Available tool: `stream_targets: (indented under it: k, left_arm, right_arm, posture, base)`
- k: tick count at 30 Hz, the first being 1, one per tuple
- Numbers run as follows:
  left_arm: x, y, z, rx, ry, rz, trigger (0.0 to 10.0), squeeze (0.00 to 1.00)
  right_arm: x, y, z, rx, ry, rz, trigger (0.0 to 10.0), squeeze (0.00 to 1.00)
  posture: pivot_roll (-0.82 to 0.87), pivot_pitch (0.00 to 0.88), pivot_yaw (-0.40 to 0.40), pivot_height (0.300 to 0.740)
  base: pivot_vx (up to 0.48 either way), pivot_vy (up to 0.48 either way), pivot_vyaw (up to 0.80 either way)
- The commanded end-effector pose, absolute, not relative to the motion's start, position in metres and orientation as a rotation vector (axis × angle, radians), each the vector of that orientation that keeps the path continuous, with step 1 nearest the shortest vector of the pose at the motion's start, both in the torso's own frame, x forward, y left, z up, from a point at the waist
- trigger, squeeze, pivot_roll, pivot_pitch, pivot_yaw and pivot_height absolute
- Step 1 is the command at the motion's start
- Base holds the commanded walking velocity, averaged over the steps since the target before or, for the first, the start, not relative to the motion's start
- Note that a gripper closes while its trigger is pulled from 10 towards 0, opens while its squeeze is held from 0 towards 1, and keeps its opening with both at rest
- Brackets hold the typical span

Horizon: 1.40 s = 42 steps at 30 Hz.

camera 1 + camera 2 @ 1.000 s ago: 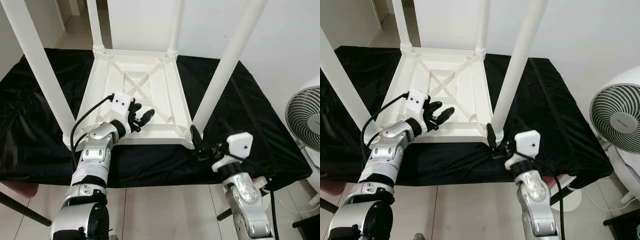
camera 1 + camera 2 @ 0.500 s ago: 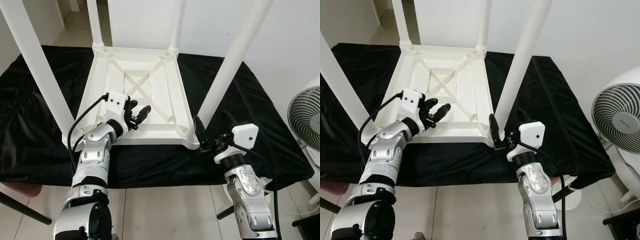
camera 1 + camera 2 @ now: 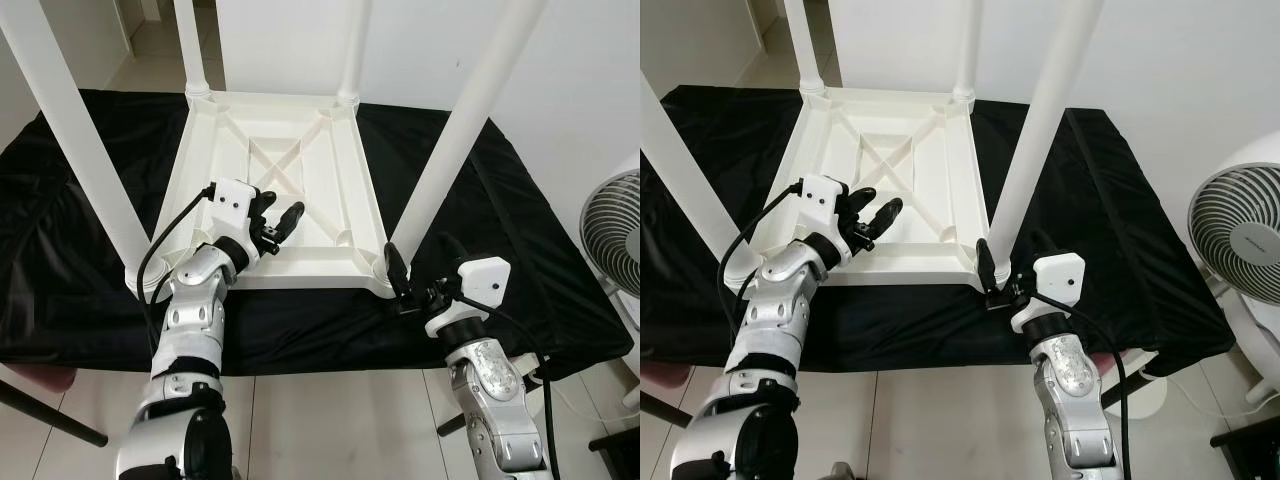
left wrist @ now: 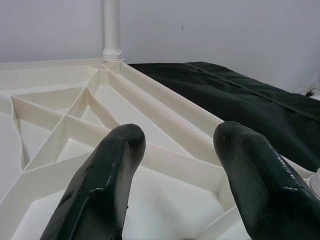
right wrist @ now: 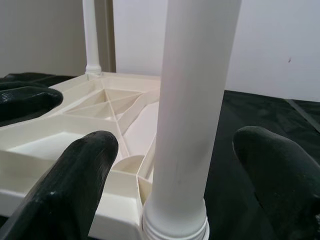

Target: Building children table

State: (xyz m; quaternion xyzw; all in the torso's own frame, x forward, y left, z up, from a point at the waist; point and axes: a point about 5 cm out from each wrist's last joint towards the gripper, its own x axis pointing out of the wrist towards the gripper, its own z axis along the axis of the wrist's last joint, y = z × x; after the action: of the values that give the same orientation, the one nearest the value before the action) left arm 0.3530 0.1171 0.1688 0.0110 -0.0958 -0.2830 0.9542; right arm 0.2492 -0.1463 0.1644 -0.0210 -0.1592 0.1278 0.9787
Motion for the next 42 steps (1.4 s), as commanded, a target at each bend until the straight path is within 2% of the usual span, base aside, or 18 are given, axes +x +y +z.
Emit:
stream_targets:
  k: [1,4,6,18,22,24,28,31,32,34,35,38,39,42]
  left_arm:
    - [0.355,0.13,0.168,-0.015,-0.213,-0.193,10.0,0.0]
    - [0.353,0.126,0.168,-0.02,-0.217,-0.242,10.0,0.0]
    - [0.346,0.115,0.165,0.011,-0.222,-0.355,10.0,0.0]
    - [0.342,0.123,0.152,0.137,-0.166,-0.325,10.0,0.0]
    - [0.338,0.122,0.153,0.106,-0.169,-0.366,10.0,0.0]
    - [0.329,0.114,0.152,0.131,-0.187,-0.451,10.0,0.0]
    - [0.326,0.111,0.15,0.146,-0.19,-0.474,10.0,0.0]
    - [0.327,0.114,0.147,0.156,-0.175,-0.45,10.0,0.0]
    - [0.335,0.124,0.144,0.168,-0.132,-0.324,10.0,0.0]
    - [0.335,0.124,0.144,0.168,-0.132,-0.324,10.0,0.0]
    - [0.342,0.137,0.145,0.136,-0.108,-0.194,10.0,0.0]
    - [0.342,0.137,0.145,0.136,-0.108,-0.194,10.0,0.0]
    - [0.346,0.144,0.147,0.129,-0.103,-0.115,10.0,0.0]
    - [0.348,0.145,0.149,0.122,-0.104,-0.084,10.0,0.0]
  right_arm:
    - [0.246,-0.148,0.16,-0.043,-0.302,0.268,10.0,0.0]
    - [0.246,-0.148,0.159,-0.046,-0.297,0.269,10.0,0.0]
    - [0.246,-0.151,0.157,-0.027,-0.282,0.247,10.0,0.0]
    - [0.249,-0.156,0.149,-0.037,-0.211,0.177,10.0,0.0]
    - [0.249,-0.154,0.15,-0.06,-0.228,0.195,10.0,0.0]
    - [0.247,-0.151,0.15,-0.072,-0.238,0.232,10.0,0.0]
    - [0.247,-0.151,0.15,-0.069,-0.241,0.245,10.0,0.0]
    - [0.247,-0.151,0.151,-0.06,-0.242,0.249,10.0,0.0]
    - [0.248,-0.152,0.152,-0.053,-0.247,0.243,10.0,0.0]
    - [0.248,-0.152,0.152,-0.053,-0.247,0.243,10.0,0.0]
    - [0.249,-0.152,0.153,-0.048,-0.252,0.237,10.0,0.0]
    - [0.249,-0.152,0.153,-0.048,-0.252,0.237,10.0,0.0]
    - [0.25,-0.151,0.154,-0.046,-0.256,0.233,10.0,0.0]
    - [0.25,-0.15,0.155,-0.042,-0.26,0.232,10.0,0.0]
  posture:
    - [0.05,0.065,-0.022,0.74]
    - [0.05,0.066,-0.022,0.74]
    - [0.05,0.069,-0.021,0.74]
    - [0.05,0.068,-0.012,0.74]
    - [0.05,0.069,-0.011,0.74]
    - [0.05,0.069,-0.014,0.74]
    - [0.05,0.07,-0.016,0.74]
    - [0.06,0.07,-0.015,0.74]
    - [0.06,0.068,-0.018,0.74]
    - [0.06,0.068,-0.018,0.74]
    - [0.05,0.067,-0.017,0.74]
    - [0.05,0.067,-0.017,0.74]
    - [0.05,0.067,-0.017,0.74]
    - [0.05,0.065,-0.016,0.74]
  base:
    - [0.0,0.0,0.0]
    - [0.0,0.0,0.0]
    - [0.0,0.0,0.0]
    - [0.0,0.0,0.0]
    - [0.0,0.0,0.0]
    - [0.0,0.0,0.0]
    - [0.0,0.0,0.0]
    - [0.0,0.0,0.0]
    - [0.0,0.0,0.0]
    - [0.0,0.0,0.0]
    - [0.0,0.0,0.0]
    - [0.0,0.0,0.0]
    - [0.0,0.0,0.0]
    - [0.0,0.0,0.0]
